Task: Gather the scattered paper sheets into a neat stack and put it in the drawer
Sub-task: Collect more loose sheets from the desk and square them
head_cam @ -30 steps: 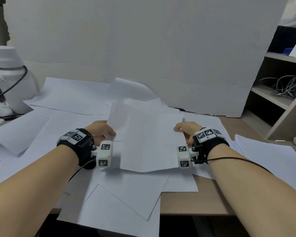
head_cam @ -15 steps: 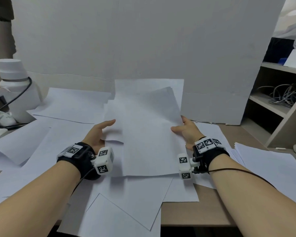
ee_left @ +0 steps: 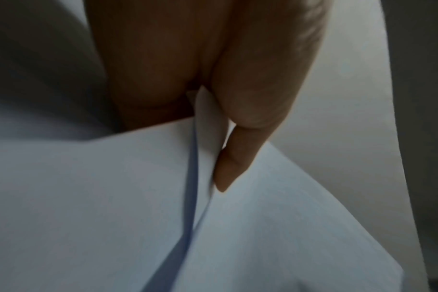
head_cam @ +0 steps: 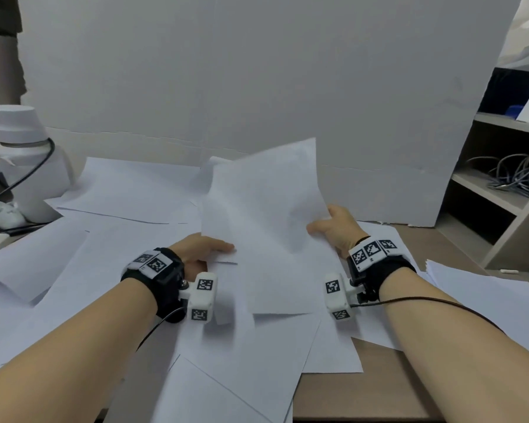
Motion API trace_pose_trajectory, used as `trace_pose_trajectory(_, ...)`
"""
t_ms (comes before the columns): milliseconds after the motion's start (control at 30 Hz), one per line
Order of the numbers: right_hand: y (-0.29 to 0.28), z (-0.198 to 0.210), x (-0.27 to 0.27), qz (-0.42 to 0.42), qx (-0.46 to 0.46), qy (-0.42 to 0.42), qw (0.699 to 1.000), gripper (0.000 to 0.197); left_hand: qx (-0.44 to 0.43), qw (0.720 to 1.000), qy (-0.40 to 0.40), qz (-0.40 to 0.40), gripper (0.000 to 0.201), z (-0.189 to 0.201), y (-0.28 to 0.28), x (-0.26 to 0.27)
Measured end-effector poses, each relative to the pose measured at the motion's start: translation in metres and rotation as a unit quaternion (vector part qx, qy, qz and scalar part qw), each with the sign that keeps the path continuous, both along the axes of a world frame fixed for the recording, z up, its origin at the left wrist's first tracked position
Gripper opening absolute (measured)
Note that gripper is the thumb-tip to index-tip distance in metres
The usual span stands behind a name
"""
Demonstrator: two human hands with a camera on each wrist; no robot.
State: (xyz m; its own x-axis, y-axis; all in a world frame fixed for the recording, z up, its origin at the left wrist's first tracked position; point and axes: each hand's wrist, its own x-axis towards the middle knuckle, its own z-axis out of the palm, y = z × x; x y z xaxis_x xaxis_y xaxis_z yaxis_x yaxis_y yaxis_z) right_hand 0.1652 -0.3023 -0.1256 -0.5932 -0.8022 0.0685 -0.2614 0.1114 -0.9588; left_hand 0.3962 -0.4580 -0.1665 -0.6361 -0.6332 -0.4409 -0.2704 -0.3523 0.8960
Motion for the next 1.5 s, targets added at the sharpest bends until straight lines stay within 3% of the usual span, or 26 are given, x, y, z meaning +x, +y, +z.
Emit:
trace_pose_trajectory(133, -0.005, 0.030, -0.001, 0.000, -0.065, 0.010, 0.998, 0.027, 0.048, 0.998, 0.048, 0.014, 0.045, -0.003, -0.003, 0.002)
trace_pose_trajectory(300, -0.012, 0.052, -0.010, 0.010, -0.074, -0.013, 0.997, 0.031, 0.083, 0.979, 0.173, 0.072, 0.074, -0.008, -0.008, -0.001)
trace_pose_trajectory(367, -0.013, 0.051, -0.013, -0.005, -0.043, -0.011, 0.999, 0.038, 0.059, 0.976, 0.189, 0.092, 0.058, -0.008, -0.007, -0.004)
trace_pose_trajectory(433, -0.015, 0.050, -0.011, -0.017, -0.017, 0.019, 1.000, 0.033, 0.036, 0.976, 0.196, 0.092, 0.046, -0.010, -0.007, -0.010)
trace_pose_trajectory(500, -0.019, 0.054, -0.003, -0.014, 0.008, 0.098, 0.995, 0.020, 0.019, 0.976, 0.195, 0.093, 0.045, -0.011, -0.006, -0.015)
trace_pose_trajectory(667, -0.036, 0.074, 0.023, -0.008, -0.012, 0.214, 0.977, 0.018, 0.009, 0.981, 0.168, 0.095, 0.039, -0.013, -0.006, -0.027)
trace_pose_trajectory(800, -0.046, 0.085, 0.019, -0.074, -0.055, 0.228, 0.969, 0.017, 0.001, 0.978, 0.162, 0.134, 0.029, -0.017, -0.015, -0.026)
trace_pose_trajectory(867, -0.044, 0.083, 0.004, -0.143, -0.057, 0.169, 0.974, 0.026, -0.017, 0.974, 0.161, 0.159, 0.030, -0.020, -0.023, -0.021)
trace_pose_trajectory(967, -0.032, 0.059, -0.019, -0.219, 0.011, 0.054, 0.974, 0.033, -0.051, 0.968, 0.155, 0.189, 0.029, -0.026, -0.040, -0.008)
trace_pose_trajectory(1100, 0.001, 0.018, -0.031, -0.245, 0.163, -0.056, 0.954, 0.034, -0.077, 0.959, 0.179, 0.204, 0.025, -0.028, -0.054, 0.008)
trace_pose_trajectory(1300, 0.033, -0.003, -0.029, -0.232, 0.295, -0.075, 0.924, 0.045, -0.047, 0.949, 0.247, 0.188, 0.037, -0.030, -0.062, 0.030)
trace_pose_trajectory(1500, 0.024, -0.007, 0.004, -0.191, 0.367, -0.019, 0.910, 0.048, -0.014, 0.945, 0.270, 0.183, 0.050, -0.030, -0.053, 0.018)
